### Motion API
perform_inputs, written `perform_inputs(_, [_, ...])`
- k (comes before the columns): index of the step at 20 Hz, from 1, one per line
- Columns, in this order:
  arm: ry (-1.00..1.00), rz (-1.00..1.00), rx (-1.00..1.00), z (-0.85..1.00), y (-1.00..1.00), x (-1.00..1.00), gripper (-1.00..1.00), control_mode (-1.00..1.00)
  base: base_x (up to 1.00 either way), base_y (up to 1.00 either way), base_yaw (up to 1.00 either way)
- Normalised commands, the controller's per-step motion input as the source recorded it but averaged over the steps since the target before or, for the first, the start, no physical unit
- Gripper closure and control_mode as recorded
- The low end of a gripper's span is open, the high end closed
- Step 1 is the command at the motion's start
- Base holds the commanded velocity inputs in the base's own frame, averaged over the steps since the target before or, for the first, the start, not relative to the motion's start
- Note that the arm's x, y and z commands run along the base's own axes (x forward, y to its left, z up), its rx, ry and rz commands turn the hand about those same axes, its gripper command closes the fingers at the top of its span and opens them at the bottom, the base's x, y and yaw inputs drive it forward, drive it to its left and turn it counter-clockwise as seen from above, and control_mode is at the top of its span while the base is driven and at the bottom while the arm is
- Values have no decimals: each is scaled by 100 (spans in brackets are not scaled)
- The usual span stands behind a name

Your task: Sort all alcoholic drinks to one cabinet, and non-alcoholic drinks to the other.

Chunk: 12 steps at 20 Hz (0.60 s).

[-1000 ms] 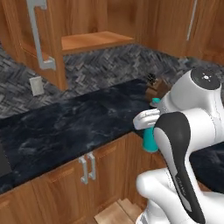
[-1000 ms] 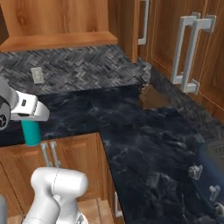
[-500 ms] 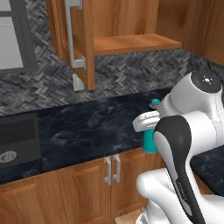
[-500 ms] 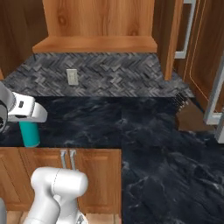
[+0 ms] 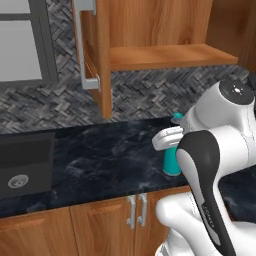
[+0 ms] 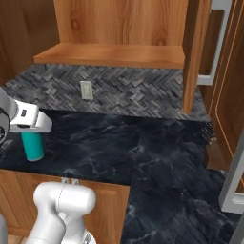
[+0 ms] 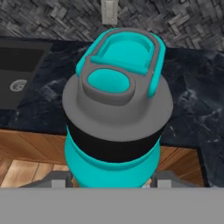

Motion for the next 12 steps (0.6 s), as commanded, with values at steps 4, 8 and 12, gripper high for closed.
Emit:
perform_inputs(4, [0, 0, 0, 0, 0, 0, 100, 100, 9, -39, 7])
perform_inputs(8, [-6, 1, 9, 14, -12, 0, 100, -100, 0, -22, 0])
perform_inputs(12, [-18, 0, 16, 74, -30, 0, 100, -100, 0, 0, 0])
